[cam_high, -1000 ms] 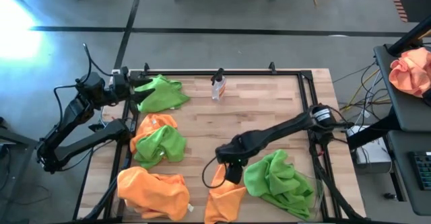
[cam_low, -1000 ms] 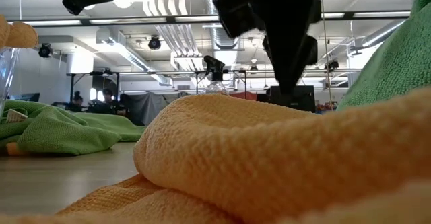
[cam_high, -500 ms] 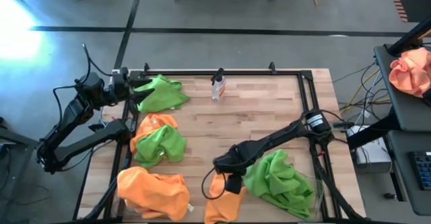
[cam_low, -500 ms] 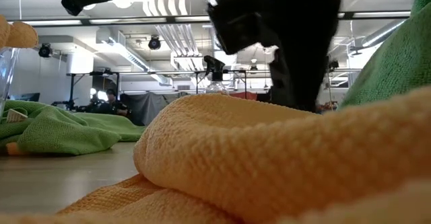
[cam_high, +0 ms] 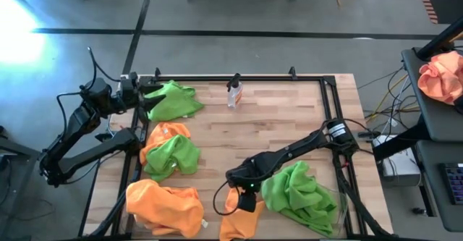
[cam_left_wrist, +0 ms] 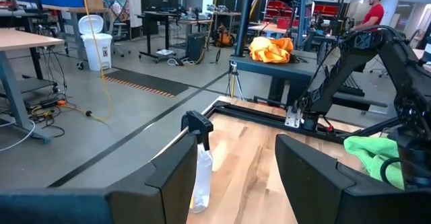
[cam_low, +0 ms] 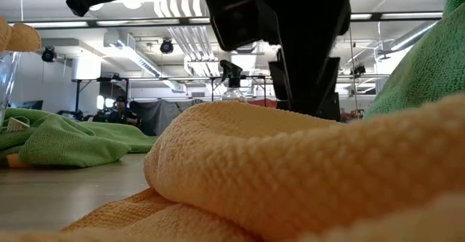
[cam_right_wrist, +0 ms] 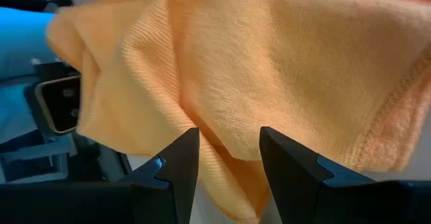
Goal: Sort microfiber towel by color & place in baskets
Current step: Put the orange microfiber cloth into the left transparent bin
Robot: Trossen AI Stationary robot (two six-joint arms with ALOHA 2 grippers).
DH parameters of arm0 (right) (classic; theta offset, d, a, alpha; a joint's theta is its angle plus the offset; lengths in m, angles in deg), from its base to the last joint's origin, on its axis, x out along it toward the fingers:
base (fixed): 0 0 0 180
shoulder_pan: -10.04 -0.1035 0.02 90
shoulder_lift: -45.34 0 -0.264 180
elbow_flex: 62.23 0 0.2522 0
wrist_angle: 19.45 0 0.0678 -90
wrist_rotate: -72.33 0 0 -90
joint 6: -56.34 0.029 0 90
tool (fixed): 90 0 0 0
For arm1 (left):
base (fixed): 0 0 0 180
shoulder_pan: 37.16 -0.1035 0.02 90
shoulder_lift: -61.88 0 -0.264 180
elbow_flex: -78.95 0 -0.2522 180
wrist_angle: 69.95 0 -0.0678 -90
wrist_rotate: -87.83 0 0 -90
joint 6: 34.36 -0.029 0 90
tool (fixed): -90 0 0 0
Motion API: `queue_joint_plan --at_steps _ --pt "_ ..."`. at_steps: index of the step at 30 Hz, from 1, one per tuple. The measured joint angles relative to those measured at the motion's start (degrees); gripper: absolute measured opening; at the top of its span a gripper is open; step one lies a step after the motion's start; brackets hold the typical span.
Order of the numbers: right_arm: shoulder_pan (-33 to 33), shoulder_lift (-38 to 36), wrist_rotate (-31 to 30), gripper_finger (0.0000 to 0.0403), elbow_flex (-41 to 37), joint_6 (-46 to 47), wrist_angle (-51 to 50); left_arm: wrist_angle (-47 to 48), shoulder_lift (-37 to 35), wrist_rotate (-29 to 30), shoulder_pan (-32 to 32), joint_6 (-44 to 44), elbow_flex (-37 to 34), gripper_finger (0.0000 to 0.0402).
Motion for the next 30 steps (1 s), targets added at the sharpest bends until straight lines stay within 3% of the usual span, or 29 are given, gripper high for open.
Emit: queue_joint_plan --at_steps 8,12,17,22,30 --pt "0.1 -0.1 -0.5 0.0151 0.0 -4.3 1.9 0.0 0.0 0.0 0.0 -0.2 0.0 0.0185" --pt "0.2 -0.1 -5.0 0.0151 0.0 -5.7 1.8 0.0 0.0 0.0 0.0 -0.5 0.0 0.0185" --pt "0.4 -0.1 -3.7 0.0151 0.0 -5.8 2.0 0.0 0.0 0.0 0.0 -0.5 0.0 0.0185" --pt "0.3 -0.1 2.3 0.0151 0.0 -5.8 2.4 0.0 0.0 0.0 0.0 -0.5 0.0 0.0185" --pt "0.0 -0.1 1.6 0.0151 -1.7 -7.1 2.5 0.0 0.0 0.0 0.0 -0.5 0.0 0.0185"
